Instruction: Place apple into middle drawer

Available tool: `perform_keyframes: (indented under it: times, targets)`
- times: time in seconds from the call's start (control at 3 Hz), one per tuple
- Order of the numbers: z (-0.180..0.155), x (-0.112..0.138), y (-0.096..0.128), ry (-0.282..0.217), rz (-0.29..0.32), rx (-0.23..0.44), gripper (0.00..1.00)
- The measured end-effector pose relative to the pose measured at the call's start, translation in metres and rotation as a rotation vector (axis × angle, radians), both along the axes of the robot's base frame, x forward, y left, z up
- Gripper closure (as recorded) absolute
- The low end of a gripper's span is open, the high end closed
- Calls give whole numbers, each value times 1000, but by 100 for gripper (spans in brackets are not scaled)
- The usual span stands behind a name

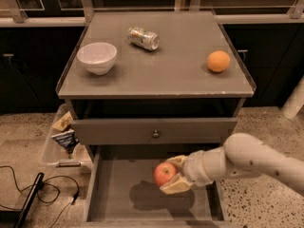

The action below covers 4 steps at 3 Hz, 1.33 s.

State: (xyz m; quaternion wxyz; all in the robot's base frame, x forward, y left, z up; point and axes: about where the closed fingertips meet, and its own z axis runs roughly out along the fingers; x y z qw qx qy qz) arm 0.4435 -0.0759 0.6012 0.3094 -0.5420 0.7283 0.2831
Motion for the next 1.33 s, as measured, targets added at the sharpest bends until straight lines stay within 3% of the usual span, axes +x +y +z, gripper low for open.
perform_keyframes:
  times: [0.33,0.67,1.0,1.33]
  targets:
    - [-91,-18,19,89,-35,21,100]
    - [-91,-18,19,89,-35,21,100]
    - [-113,-2,15,81,-64,-24,100]
    - [-133,30,0,21,-108,-79,100]
